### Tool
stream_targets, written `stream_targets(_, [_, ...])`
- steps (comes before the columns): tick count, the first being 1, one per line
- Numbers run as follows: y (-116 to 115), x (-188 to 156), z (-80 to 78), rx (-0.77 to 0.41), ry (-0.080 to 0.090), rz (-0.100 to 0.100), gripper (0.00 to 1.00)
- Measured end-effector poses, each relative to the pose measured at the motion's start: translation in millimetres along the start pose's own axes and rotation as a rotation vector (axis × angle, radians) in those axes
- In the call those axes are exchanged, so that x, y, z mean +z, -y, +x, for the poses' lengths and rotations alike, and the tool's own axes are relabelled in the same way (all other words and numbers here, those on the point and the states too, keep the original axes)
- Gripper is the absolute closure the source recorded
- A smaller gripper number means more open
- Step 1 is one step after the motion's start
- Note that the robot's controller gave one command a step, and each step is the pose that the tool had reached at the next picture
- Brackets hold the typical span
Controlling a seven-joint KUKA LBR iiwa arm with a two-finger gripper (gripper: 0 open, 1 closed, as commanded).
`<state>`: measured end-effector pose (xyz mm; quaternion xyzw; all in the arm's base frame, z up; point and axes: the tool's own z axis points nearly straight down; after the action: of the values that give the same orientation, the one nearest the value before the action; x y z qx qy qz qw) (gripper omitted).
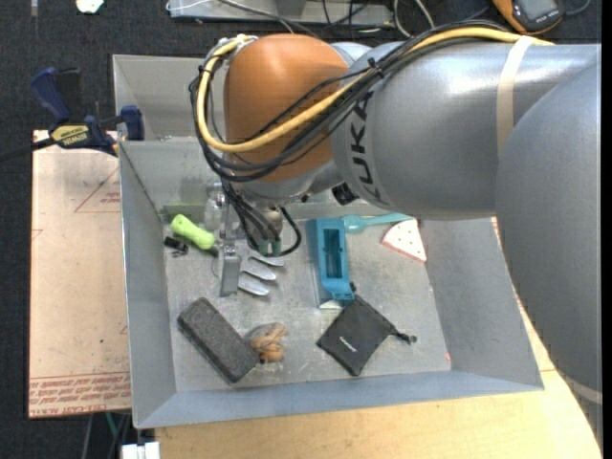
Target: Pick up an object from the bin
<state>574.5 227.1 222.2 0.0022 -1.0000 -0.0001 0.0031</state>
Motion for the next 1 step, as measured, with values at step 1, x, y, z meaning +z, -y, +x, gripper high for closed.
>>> stream_targets(1, [1.1, -4.1, -1.9, 0.004, 0.007, -0.001, 0.00])
